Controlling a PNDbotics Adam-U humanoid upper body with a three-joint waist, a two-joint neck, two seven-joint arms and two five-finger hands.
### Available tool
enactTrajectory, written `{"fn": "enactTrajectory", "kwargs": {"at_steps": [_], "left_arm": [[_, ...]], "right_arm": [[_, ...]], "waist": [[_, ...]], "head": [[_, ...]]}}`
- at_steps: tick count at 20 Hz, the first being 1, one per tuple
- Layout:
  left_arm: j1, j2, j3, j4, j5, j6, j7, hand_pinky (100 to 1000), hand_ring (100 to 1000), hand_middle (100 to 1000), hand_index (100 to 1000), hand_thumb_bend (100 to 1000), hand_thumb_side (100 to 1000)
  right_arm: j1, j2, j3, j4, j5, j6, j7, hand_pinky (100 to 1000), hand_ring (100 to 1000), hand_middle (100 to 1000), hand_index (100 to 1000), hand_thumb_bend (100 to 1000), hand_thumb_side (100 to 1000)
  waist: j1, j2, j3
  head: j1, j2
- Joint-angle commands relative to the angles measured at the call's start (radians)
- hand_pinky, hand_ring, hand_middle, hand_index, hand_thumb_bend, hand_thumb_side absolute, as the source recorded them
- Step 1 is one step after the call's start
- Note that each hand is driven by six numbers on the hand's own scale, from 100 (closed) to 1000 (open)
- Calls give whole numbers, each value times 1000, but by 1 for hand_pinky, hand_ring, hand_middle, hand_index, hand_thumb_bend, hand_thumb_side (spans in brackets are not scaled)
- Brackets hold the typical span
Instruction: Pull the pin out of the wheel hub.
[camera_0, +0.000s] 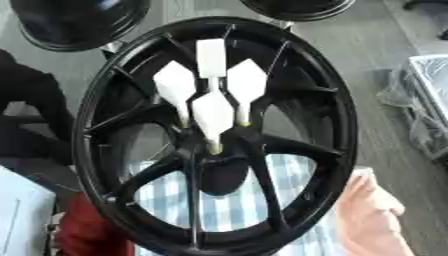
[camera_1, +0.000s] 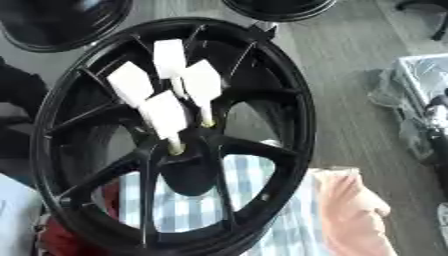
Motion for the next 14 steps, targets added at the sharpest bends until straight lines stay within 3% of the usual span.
{"fn": "enactTrajectory", "kwargs": {"at_steps": [1,6,14], "left_arm": [[-52,-13,-56,32,-64,-44,-13,792,814,776,835,100,948],[-112,-70,-125,108,-136,-101,-13,818,828,802,848,100,915],[-151,-125,-189,169,-174,-185,-13,819,813,777,831,100,856]], "right_arm": [[4,-28,-2,-14,7,2,1,727,735,712,838,100,551],[7,-29,2,-14,8,2,3,727,734,712,838,100,550],[6,-33,6,-15,7,4,4,727,734,712,838,100,549]], "waist": [[-2,-29,0],[-1,-33,0],[2,-37,-2]], "head": [[-5,1],[-4,2],[-2,4]]}}
